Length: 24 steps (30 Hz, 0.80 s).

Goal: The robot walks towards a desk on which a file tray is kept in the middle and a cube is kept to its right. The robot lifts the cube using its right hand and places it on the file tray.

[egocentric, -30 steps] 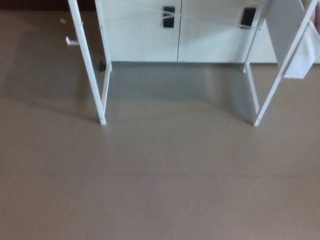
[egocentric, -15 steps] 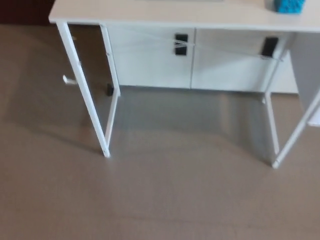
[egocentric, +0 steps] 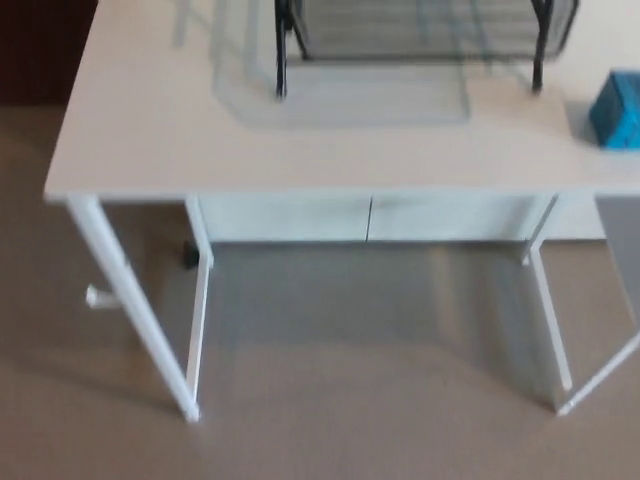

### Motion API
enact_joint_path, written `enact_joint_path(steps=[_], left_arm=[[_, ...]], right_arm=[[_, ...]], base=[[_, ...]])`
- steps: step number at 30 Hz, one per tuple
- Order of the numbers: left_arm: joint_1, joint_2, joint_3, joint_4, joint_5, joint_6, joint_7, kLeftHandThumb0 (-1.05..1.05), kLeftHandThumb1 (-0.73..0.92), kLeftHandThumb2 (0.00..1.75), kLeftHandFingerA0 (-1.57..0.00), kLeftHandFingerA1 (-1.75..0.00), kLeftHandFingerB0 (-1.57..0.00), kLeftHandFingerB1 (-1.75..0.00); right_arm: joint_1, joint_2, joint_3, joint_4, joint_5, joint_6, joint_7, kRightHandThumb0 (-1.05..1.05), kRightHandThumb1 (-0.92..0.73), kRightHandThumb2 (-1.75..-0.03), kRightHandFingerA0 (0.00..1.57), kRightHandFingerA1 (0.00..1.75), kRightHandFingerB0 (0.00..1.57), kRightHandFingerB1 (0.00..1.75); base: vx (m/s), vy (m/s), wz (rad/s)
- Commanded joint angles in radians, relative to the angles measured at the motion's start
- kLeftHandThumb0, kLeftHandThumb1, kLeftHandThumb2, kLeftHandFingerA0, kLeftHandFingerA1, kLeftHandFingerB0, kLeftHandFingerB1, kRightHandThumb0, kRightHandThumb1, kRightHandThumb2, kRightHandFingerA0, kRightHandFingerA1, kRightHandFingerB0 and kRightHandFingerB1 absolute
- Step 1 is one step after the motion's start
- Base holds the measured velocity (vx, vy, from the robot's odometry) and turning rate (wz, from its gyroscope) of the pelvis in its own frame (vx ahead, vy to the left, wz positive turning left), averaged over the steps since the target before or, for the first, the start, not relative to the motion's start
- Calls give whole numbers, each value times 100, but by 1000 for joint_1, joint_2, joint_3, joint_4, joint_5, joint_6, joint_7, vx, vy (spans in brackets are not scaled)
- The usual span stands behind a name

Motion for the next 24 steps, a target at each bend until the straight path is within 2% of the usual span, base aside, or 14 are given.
enact_joint_path(steps=[1,3,8,9,10,12,14,15,16,21,22,23,24], left_arm=[[14,3,4,15,2,-11,1,-60,80,63,-27,-47,-22,-35],[19,3,16,21,-9,-22,-5,-61,79,63,-24,-48,-20,-35],[26,2,31,26,-15,-28,-5,-62,79,63,-25,-47,-22,-35],[31,3,36,23,-18,-31,-8,-61,79,62,-26,-48,-21,-35],[31,5,25,14,-5,-28,-5,-60,79,63,-25,-47,-22,-36],[33,7,17,13,3,-24,-5,-62,78,63,-30,-48,-24,-34],[35,6,17,5,0,-22,-5,-61,80,63,-28,-48,-22,-35],[29,5,22,12,-4,-27,-4,-63,79,63,-29,-48,-23,-35],[28,1,32,10,-16,-29,-11,-61,80,63,-26,-48,-21,-36],[20,-1,34,5,-12,-27,-9,-60,80,63,-22,-47,-19,-36],[14,-1,42,6,-20,-18,-11,-60,80,64,-21,-47,-20,-36],[14,2,34,-5,-11,-10,-9,-60,80,64,-20,-46,-20,-35],[19,3,40,-11,-19,-13,-15,-60,80,64,-21,-46,-19,-34]], right_arm=[[1,-38,38,-4,-36,-31,-12,-48,-65,-60,43,40,28,30],[-7,-46,38,-34,-25,26,-10,-49,-66,-61,33,37,28,30],[-26,-36,12,-25,4,41,-9,-44,-62,-59,33,40,29,31],[-39,-35,-16,-17,40,91,16,-45,-57,-72,25,44,24,38],[-20,-44,18,-29,-4,41,5,-45,-63,-60,32,40,25,30],[-34,-50,14,-14,3,65,9,-43,-64,-60,29,37,25,30],[-39,-52,22,-5,-6,63,0,-45,-64,-59,25,36,25,29],[-46,-58,46,-14,-34,58,-23,-50,-65,-60,30,36,27,29],[-26,-69,73,-44,-68,22,-47,-52,-67,-60,44,40,26,29],[-15,-83,70,-91,-57,54,-60,-51,-67,-60,44,41,26,29],[-60,-80,47,-41,-22,107,-41,-54,-54,-77,27,46,20,39],[-50,-76,30,-26,-15,88,-54,-55,-52,-78,29,48,18,40],[-57,-75,35,-7,-25,69,-58,-49,-64,-60,26,39,23,29]], base=[[346,88,12],[357,55,11],[383,-108,20],[346,-279,32],[328,-231,67],[309,-234,25],[223,-164,13],[186,-65,-2],[183,-56,-6],[152,-2,-15],[71,168,-9],[133,171,-15],[153,325,24]])
